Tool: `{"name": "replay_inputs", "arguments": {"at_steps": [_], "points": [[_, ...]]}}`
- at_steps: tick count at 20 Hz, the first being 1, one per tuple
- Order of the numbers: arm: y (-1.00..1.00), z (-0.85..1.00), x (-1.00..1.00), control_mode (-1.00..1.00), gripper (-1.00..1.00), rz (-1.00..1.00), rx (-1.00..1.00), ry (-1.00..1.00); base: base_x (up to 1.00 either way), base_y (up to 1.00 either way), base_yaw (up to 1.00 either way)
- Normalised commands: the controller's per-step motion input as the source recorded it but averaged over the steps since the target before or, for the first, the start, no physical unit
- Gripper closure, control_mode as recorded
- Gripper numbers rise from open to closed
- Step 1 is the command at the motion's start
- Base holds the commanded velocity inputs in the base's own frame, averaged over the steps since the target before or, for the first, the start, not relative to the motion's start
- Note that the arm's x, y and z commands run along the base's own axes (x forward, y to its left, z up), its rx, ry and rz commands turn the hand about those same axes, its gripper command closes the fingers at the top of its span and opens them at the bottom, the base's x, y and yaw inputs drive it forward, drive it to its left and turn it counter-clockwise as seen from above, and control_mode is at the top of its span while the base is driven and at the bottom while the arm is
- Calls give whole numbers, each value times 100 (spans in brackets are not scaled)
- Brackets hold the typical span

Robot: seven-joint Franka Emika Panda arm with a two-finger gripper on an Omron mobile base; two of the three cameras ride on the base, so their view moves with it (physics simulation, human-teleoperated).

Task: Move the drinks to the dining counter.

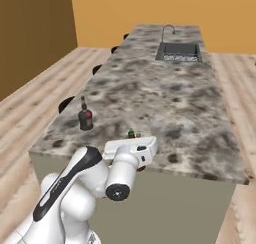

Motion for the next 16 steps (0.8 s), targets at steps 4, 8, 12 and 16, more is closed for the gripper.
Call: {"name": "replay_inputs", "arguments": {"at_steps": [4,8,12,16], "points": [[0,0,0,100,100,0,0,0,79,49,0],[0,0,0,100,100,0,0,0,83,50,6],[0,0,0,100,100,0,0,0,95,29,22],[0,0,0,100,100,0,0,0,93,1,39]]}}
